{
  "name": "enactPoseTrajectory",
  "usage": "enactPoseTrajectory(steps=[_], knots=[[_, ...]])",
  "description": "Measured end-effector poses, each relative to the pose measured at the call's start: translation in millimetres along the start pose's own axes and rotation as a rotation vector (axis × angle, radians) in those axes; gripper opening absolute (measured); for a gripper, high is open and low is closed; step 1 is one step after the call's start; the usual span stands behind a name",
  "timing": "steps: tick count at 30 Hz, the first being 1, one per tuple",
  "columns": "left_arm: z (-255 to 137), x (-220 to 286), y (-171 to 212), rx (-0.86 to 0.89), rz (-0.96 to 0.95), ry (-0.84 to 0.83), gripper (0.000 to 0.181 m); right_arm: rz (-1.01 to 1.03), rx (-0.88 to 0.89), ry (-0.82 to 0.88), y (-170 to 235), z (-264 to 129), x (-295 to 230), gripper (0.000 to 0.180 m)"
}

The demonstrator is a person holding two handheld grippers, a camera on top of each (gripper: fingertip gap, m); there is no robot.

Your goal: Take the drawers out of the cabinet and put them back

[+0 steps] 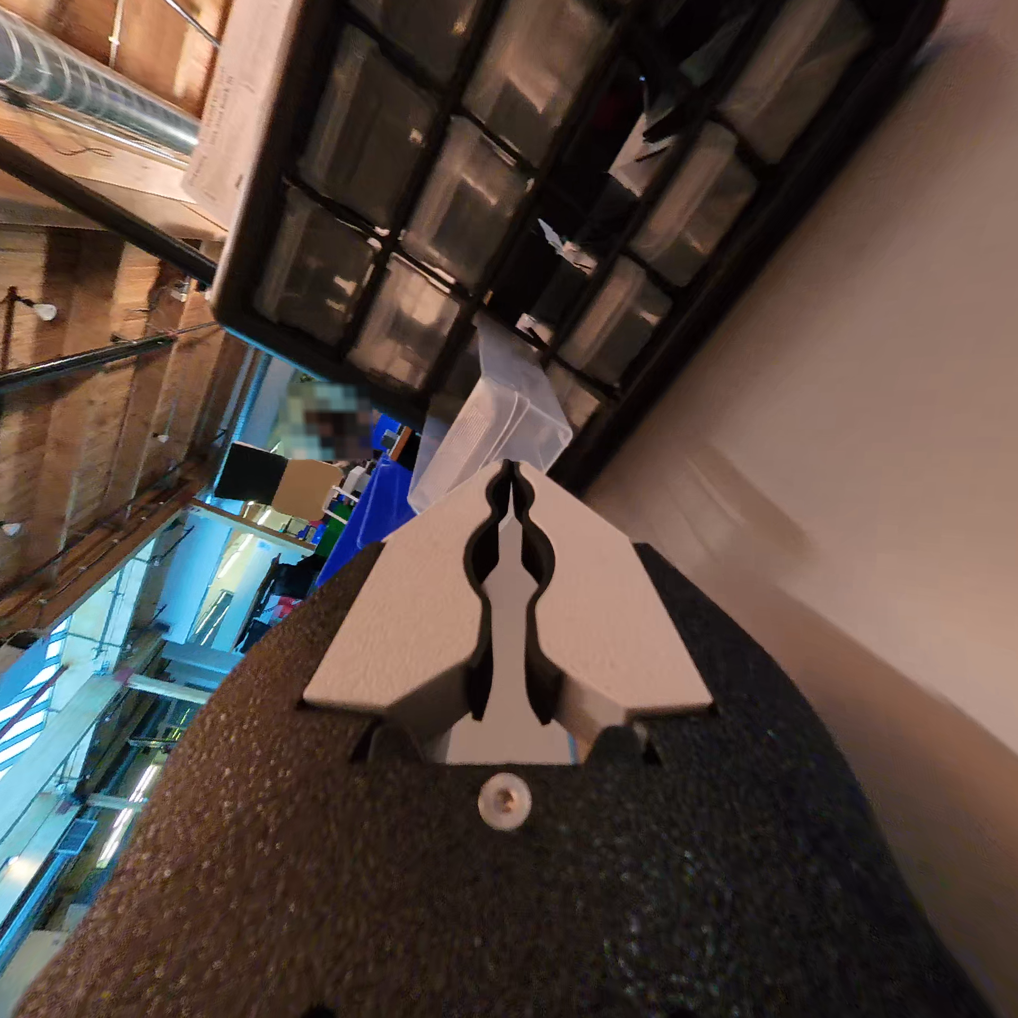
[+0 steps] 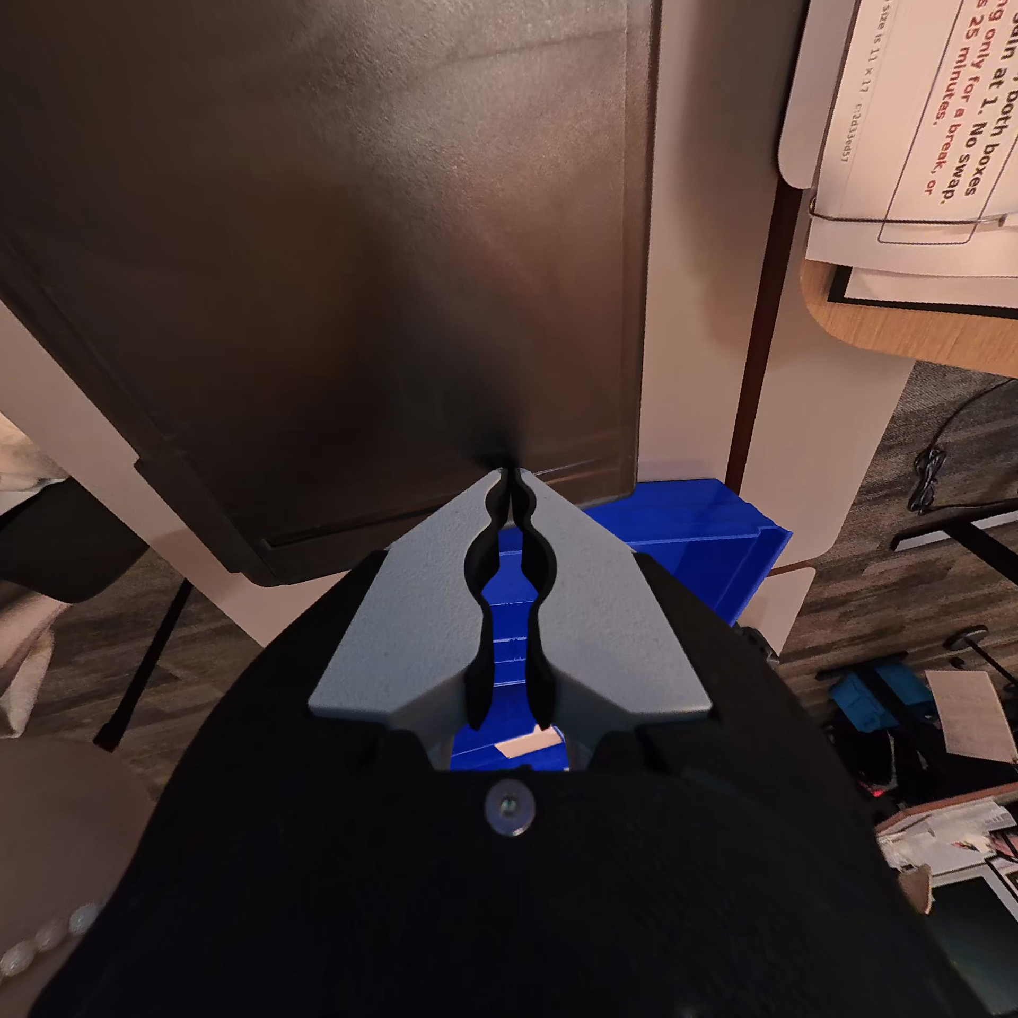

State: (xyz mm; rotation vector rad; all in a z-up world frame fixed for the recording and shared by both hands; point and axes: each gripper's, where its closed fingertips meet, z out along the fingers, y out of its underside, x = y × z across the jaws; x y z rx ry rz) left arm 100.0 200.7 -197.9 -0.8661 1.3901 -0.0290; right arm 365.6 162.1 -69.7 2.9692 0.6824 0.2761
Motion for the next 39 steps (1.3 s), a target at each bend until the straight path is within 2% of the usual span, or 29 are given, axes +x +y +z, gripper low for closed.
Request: enactPoseTrajectory(steps=[14,25,32,35,39], knots=[[75,-6,-1,-0.037,0.035,-0.013,0.0,-0.007,-0.034,-0.002,0,0,0,0.0],[99,-7,3,-0.06,0.019,0.01,0.0,-0.009,-0.061,0.004,0,0,0,0.0],[100,-5,3,-0.053,-0.009,0.011,0.0,-0.007,-0.066,0.01,0,0,0,0.0],[85,-10,-4,0.008,-0.02,0.001,0.0,-0.009,-0.061,0.013,0,0,0,0.0],[57,-60,-2,0.094,-0.175,-0.068,0.0,-0.01,-0.043,0.006,0,0,0,0.0]])
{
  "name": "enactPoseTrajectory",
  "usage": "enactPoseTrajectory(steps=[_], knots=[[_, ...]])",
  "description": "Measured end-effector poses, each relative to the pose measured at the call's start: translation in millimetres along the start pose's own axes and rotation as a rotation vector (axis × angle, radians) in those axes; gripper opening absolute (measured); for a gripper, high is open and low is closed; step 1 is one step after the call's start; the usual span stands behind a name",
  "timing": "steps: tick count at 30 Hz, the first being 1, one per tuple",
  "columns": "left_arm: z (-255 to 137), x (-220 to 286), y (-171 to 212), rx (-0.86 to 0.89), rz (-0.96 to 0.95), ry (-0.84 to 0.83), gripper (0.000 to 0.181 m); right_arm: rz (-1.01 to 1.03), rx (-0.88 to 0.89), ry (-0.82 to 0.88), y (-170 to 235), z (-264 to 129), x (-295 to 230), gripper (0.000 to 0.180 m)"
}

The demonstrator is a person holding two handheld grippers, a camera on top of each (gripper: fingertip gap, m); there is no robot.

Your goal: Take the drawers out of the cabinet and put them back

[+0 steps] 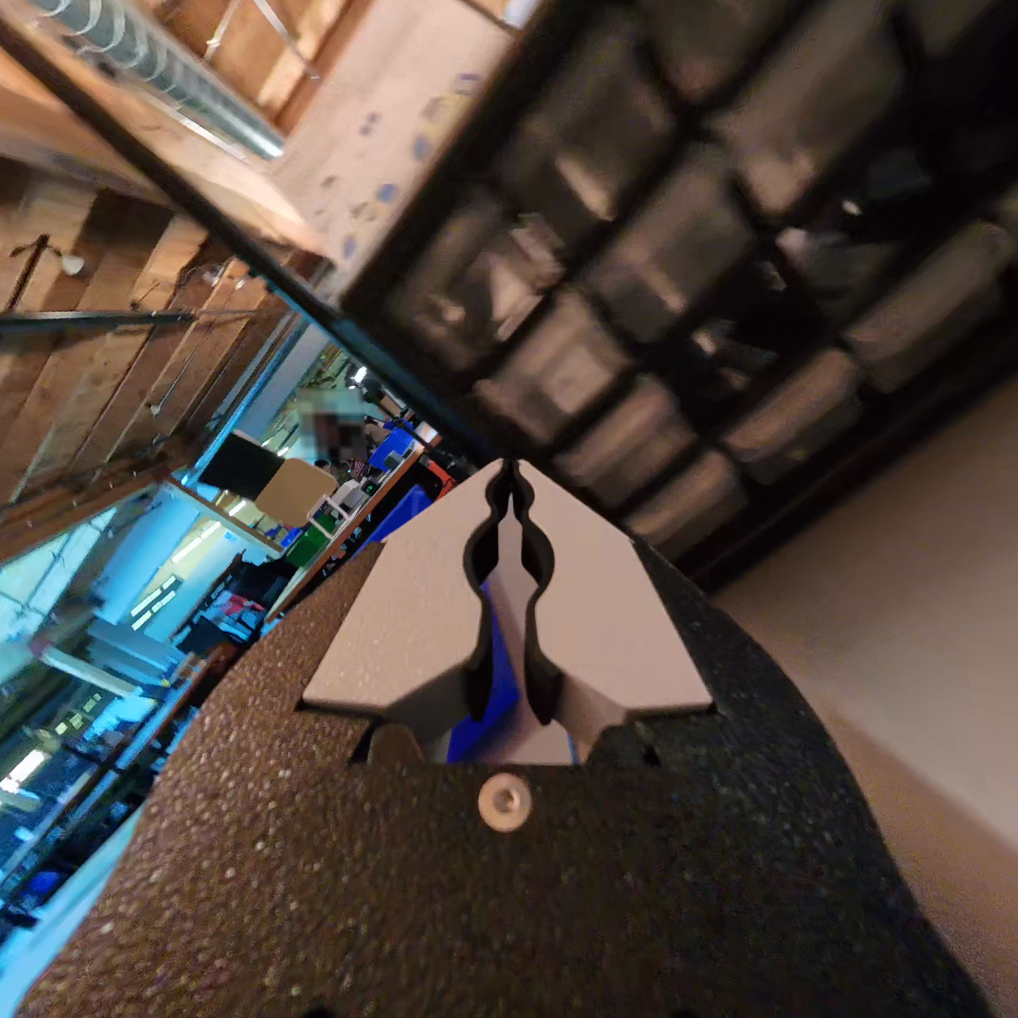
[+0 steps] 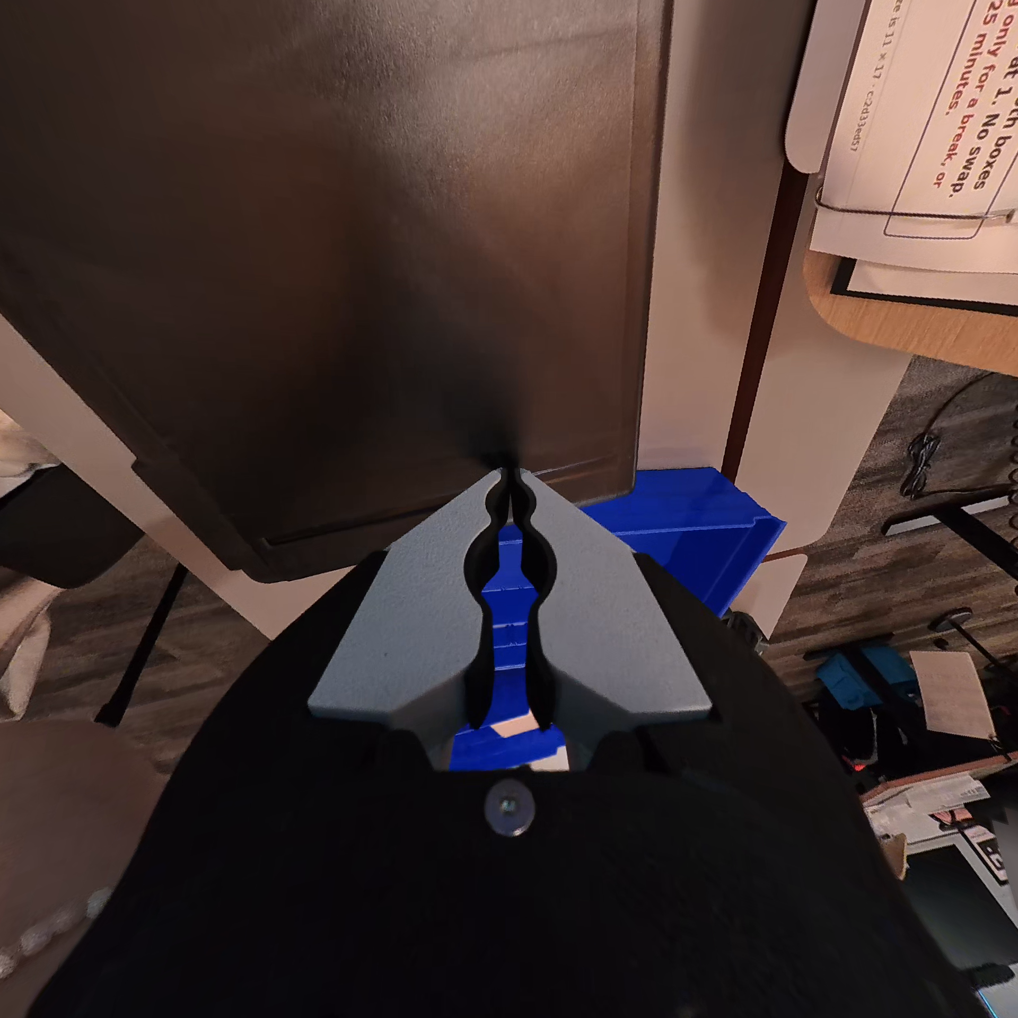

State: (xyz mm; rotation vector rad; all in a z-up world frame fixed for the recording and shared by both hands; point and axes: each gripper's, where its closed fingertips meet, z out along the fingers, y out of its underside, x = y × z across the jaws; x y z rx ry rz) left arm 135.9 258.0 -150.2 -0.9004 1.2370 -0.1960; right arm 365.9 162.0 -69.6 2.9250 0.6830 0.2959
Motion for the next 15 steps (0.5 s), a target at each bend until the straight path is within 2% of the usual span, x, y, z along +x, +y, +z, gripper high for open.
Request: enactPoseTrajectory(steps=[2,5,7,8,10,12,15], knots=[[-4,-42,8,0.006,-0.084,-0.029,0.0,0.001,0.007,-0.003,0,0,0,0.0],[8,-96,42,-0.075,-0.132,0.045,0.0,0.006,0.01,-0.003,0,0,0,0.0],[23,-111,78,-0.198,-0.125,0.217,0.002,0.007,0.007,0.007,0,0,0,0.0],[28,-113,97,-0.265,-0.129,0.326,0.008,0.004,0.005,0.016,0,0,0,0.0],[35,-119,130,-0.406,-0.182,0.501,0.035,0.002,0.002,0.028,0,0,0,0.0],[41,-125,154,-0.507,-0.183,0.628,0.039,0.003,0.005,0.029,0,0,0,0.0],[51,-139,188,-0.595,0.023,0.722,0.035,0.012,0.012,0.013,0,0,0,0.0]])
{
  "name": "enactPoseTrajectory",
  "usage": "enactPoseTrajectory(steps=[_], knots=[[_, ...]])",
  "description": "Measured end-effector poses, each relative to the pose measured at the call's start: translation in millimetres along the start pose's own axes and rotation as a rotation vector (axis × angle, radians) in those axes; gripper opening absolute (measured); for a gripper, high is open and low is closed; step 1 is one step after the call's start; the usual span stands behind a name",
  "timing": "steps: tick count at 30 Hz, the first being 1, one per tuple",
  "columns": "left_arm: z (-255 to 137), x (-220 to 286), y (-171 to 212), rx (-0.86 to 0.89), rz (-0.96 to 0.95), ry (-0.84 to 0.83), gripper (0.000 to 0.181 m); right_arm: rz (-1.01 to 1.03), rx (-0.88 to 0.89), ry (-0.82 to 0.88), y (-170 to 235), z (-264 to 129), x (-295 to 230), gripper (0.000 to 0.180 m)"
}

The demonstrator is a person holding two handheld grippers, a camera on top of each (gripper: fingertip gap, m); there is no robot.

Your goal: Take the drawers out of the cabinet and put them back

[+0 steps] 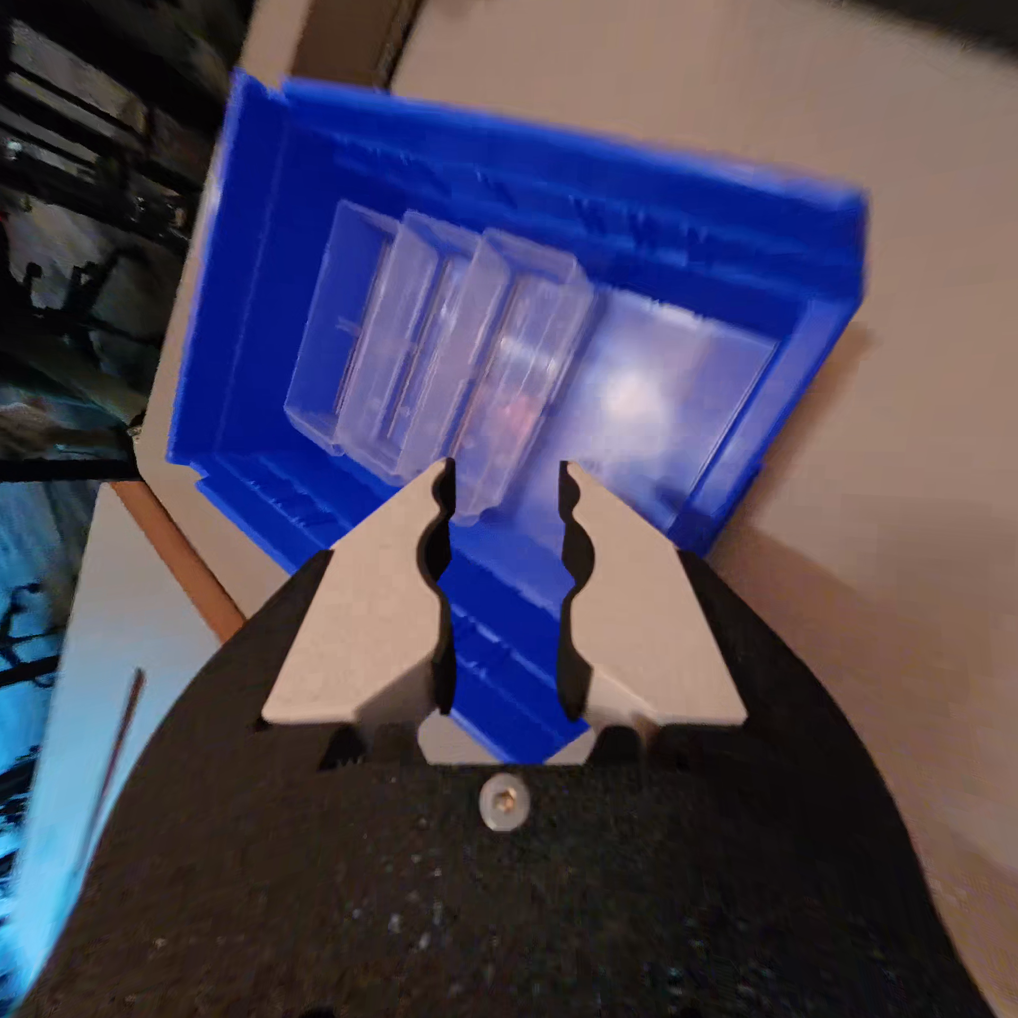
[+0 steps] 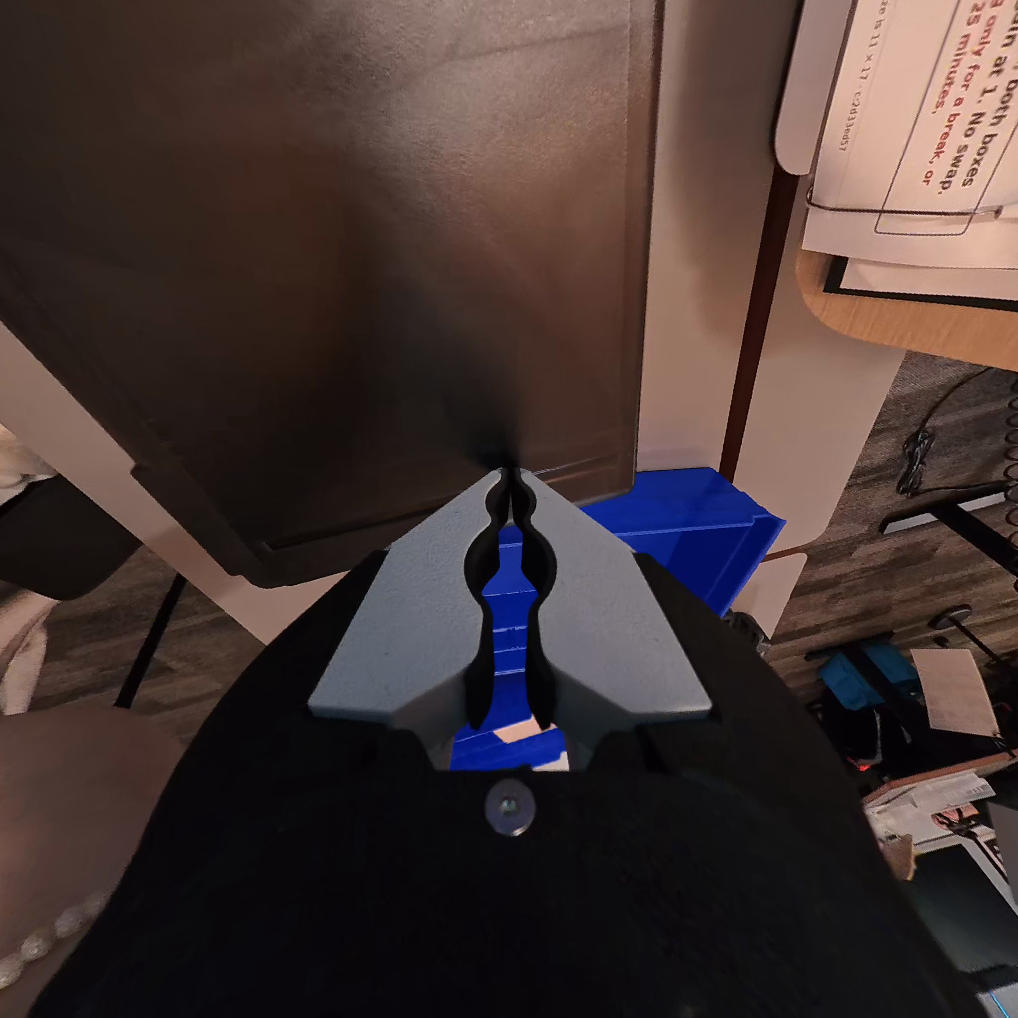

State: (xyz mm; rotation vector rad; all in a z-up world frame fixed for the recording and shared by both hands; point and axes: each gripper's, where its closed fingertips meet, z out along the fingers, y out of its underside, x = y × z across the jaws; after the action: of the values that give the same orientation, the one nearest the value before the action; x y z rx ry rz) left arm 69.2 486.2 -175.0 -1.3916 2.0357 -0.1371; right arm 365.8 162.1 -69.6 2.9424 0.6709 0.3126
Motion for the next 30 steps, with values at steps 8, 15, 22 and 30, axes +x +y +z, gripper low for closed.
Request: enactPoseTrajectory(steps=[8,15,22,30], knots=[[56,-6,57,-0.359,0.171,0.186,0.037,0.001,-0.035,-0.018,0,0,0,0.0],[75,-14,70,-0.385,0.224,0.194,0.025,-0.013,-0.07,0.007,0,0,0,0.0],[82,-18,80,-0.452,0.179,0.18,0.009,0.003,-0.046,-0.004,0,0,0,0.0],[76,-7,86,-0.584,0.075,0.166,0.002,0.006,-0.011,-0.02,0,0,0,0.0]])
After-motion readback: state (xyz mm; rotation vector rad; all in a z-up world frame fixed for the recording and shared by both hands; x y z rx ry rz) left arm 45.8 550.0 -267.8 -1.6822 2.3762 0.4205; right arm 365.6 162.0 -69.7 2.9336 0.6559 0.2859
